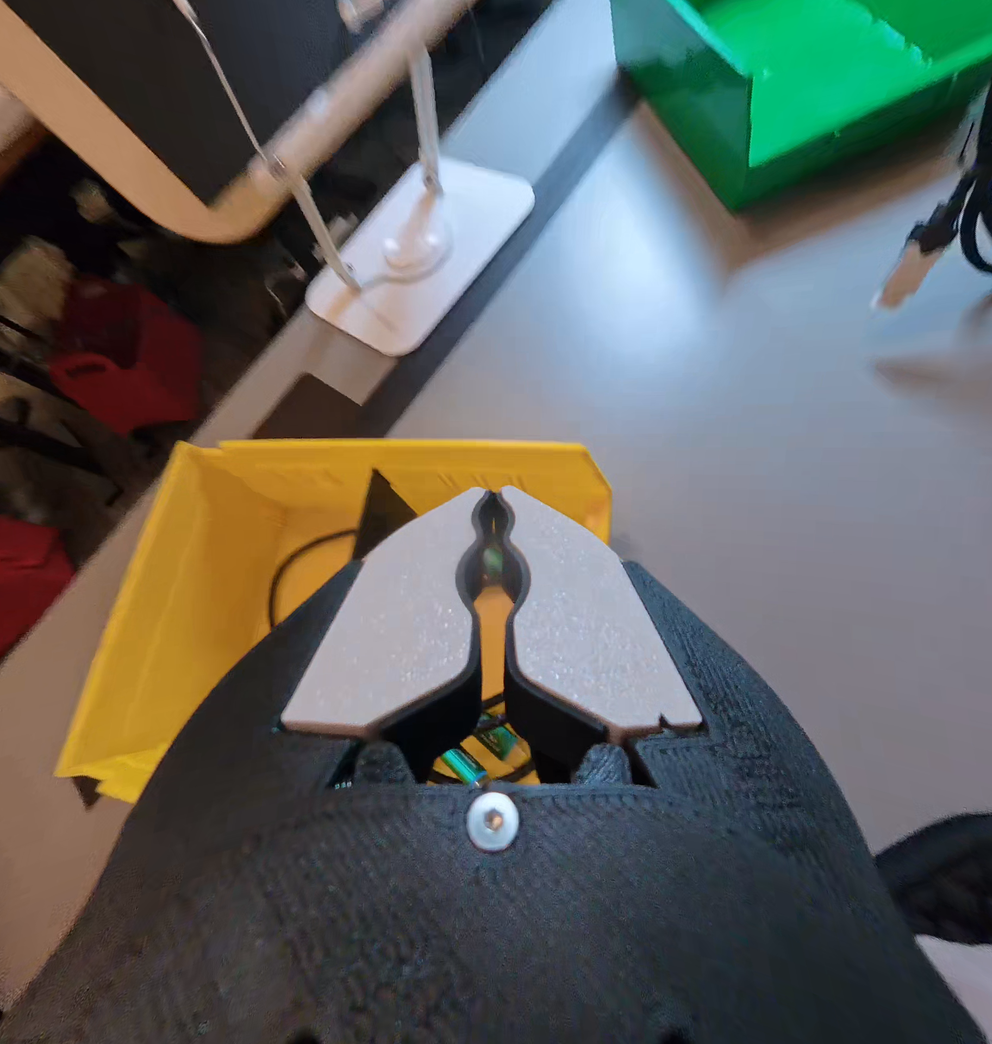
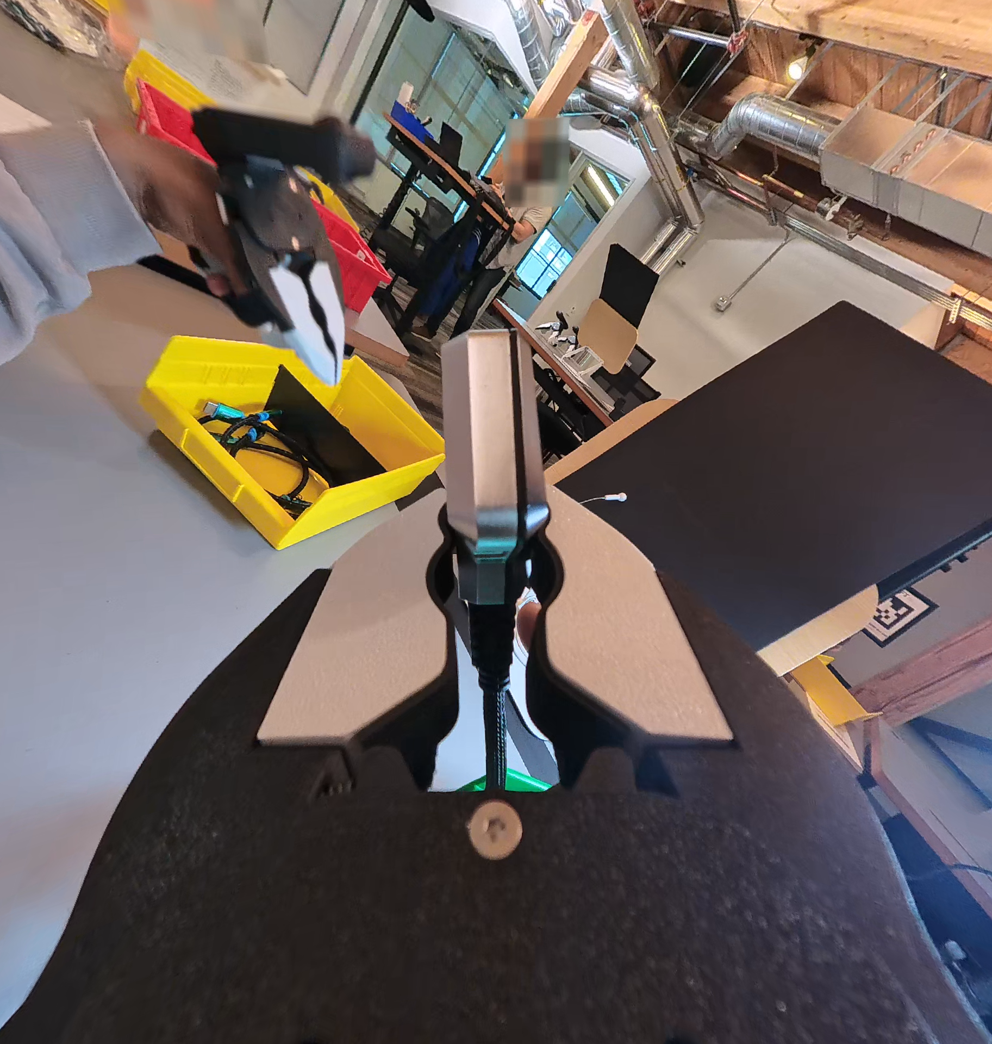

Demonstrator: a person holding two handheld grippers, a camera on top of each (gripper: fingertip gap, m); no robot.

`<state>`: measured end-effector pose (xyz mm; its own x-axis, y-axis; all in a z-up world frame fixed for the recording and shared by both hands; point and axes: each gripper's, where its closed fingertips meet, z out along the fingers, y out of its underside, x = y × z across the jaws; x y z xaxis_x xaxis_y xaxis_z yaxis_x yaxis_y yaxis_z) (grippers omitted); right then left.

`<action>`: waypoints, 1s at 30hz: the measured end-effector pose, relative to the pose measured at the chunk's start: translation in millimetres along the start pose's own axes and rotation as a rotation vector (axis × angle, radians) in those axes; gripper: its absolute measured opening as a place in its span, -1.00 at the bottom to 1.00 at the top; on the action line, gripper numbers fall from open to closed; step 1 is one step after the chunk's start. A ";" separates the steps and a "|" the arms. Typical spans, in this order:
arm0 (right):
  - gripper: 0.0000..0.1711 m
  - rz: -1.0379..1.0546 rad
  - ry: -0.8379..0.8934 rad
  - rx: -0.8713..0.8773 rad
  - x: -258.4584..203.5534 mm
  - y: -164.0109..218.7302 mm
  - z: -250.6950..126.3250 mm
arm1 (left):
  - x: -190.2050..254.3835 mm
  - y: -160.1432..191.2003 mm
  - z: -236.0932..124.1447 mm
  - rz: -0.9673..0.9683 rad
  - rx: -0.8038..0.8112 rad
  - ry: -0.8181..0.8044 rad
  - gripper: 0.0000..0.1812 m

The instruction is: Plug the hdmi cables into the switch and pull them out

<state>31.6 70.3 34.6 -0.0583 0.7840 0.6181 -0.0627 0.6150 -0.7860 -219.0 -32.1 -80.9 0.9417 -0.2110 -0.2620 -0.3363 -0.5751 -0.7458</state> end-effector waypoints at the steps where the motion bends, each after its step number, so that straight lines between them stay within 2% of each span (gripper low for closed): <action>1: -0.73 -0.001 -0.001 0.000 -0.3 0.0 0.1 | 2.3 13.8 13.5 -0.021 -0.066 0.032 -0.93; 2: -0.73 0.000 -0.001 0.000 -0.4 0.2 0.4 | 3.4 30.3 28.8 -0.052 -0.140 0.066 -0.74; 5: -0.73 0.001 0.000 -0.006 0.2 2.6 1.1 | 6.4 71.6 73.5 -0.181 -0.277 0.168 -0.60; 7: -0.73 0.005 0.003 -0.010 2.0 5.0 0.8 | 8.1 85.9 93.1 -0.269 -0.319 0.200 -0.58; 12: -0.73 0.025 0.007 -0.017 5.9 11.3 0.7 | 20.2 107.0 116.8 -0.318 -0.418 0.232 -0.57; 14: -0.73 0.027 0.007 -0.020 6.0 12.3 0.8 | 25.3 107.0 119.5 -0.340 -0.414 0.262 -0.65; 18: -0.73 0.024 0.006 -0.016 5.5 9.8 -0.1 | 22.5 105.3 118.1 -0.332 -0.380 0.275 -0.81; 22: -0.73 0.022 0.011 -0.018 6.7 9.6 -1.6 | 15.7 89.6 104.3 -0.321 -0.298 0.281 -0.83; 28: -0.73 0.032 0.018 -0.006 9.8 8.5 -4.0 | -16.3 41.5 41.3 -0.245 -0.083 0.116 -0.83; 30: -0.73 0.030 0.020 -0.005 9.9 7.7 -4.3 | -20.9 15.2 14.2 -0.199 0.017 0.047 -0.83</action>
<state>34.8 83.1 34.5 -0.0404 0.8038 0.5935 -0.0558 0.5912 -0.8046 -243.7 -25.2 -95.4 0.9881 -0.1315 -0.0792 -0.1427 -0.5956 -0.7905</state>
